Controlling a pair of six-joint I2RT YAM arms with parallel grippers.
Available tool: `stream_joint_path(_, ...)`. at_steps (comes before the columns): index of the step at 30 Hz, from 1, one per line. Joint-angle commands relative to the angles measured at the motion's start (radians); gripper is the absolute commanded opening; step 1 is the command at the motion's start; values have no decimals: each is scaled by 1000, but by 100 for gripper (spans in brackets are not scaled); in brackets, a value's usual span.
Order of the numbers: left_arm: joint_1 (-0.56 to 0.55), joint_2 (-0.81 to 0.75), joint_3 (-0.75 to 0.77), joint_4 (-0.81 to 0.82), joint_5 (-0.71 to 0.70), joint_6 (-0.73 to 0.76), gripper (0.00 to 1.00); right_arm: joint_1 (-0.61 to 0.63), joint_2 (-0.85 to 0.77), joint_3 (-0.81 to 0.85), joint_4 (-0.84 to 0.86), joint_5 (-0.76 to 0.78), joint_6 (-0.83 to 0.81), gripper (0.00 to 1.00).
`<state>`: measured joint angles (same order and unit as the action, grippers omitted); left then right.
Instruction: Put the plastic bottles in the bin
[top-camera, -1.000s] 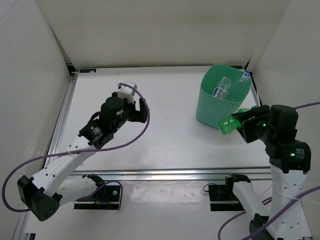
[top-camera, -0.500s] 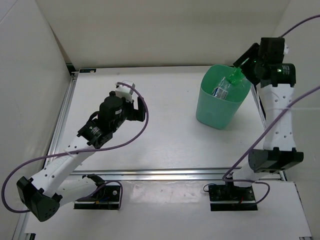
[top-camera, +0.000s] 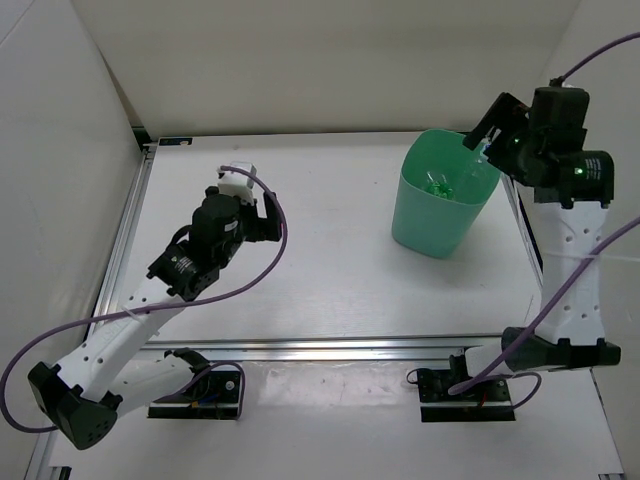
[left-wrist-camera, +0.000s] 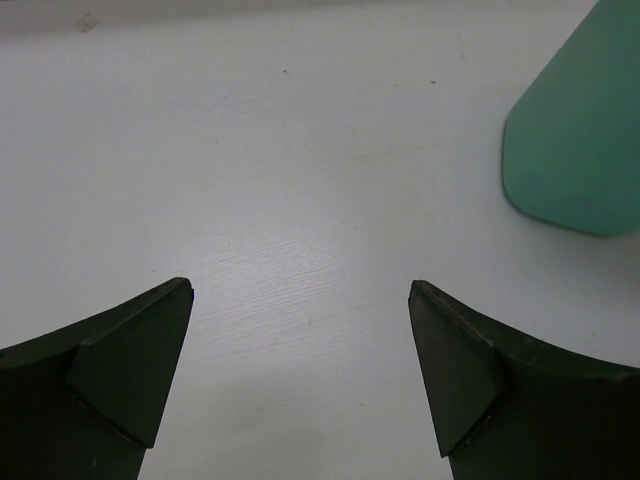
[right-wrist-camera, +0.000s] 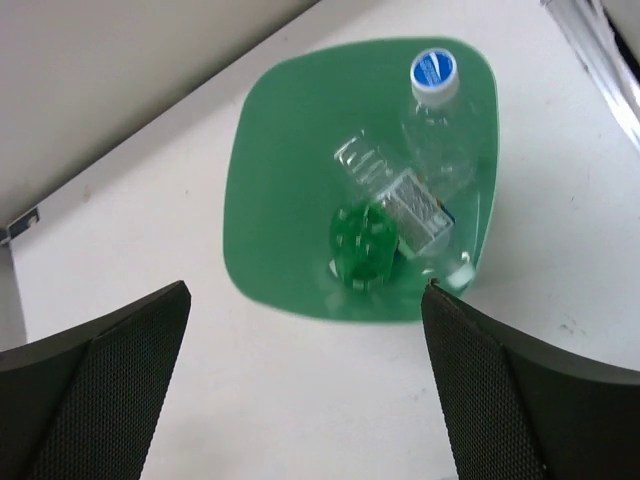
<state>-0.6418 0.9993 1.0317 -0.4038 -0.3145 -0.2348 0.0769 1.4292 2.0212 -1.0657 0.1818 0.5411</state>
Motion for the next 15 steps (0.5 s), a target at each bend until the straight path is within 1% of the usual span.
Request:
stream_joint_path(1,22,-24,14,-39,-58,-86,100,-31,-1,-7,-121,-165,-35,100)
stream_joint_path(2,34,-24,-4,-49,-58,-136,100,-41,-1,-31,-178,-189,-35,100)
stream_joint_path(4,50,-36,-41,-62,-95,-185,100,-51,-1,-93,-204,-244,-26,100)
stream_joint_path(5,66,-60,-53,-84,-112,-245,100,-51,-36,-187,-192,-296,-26,100)
stream_joint_path(7,91,-91,-87,-118,-191,-311,100,-51,-87,-297,-150,-346,-38,100)
stream_joint_path(8,91,-103,-99,-138,-224,-375,100,-51,-145,-344,-92,-366,-56,100)
stream_joint_path(9,103,-116,-110,-179,-297,-403,100,-51,-173,-421,-62,-404,-56,100)
stream_joint_path(11,103,-154,-131,-223,-375,-437,100,-62,-206,-440,-48,-404,-69,100)
stream_joint_path(12,103,-165,-131,-254,-484,-467,100,-62,-207,-440,-62,-404,-69,100)
stream_joint_path(13,103,-174,-131,-362,-551,-521,100,-62,-207,-440,-62,-404,-69,100)
stream_joint_path(14,103,-174,-131,-441,-621,-591,100,-62,-207,-450,-75,-404,-69,100)
stream_joint_path(15,103,-174,-122,-530,-750,-780,100,-52,-207,-450,-85,-389,-69,100)
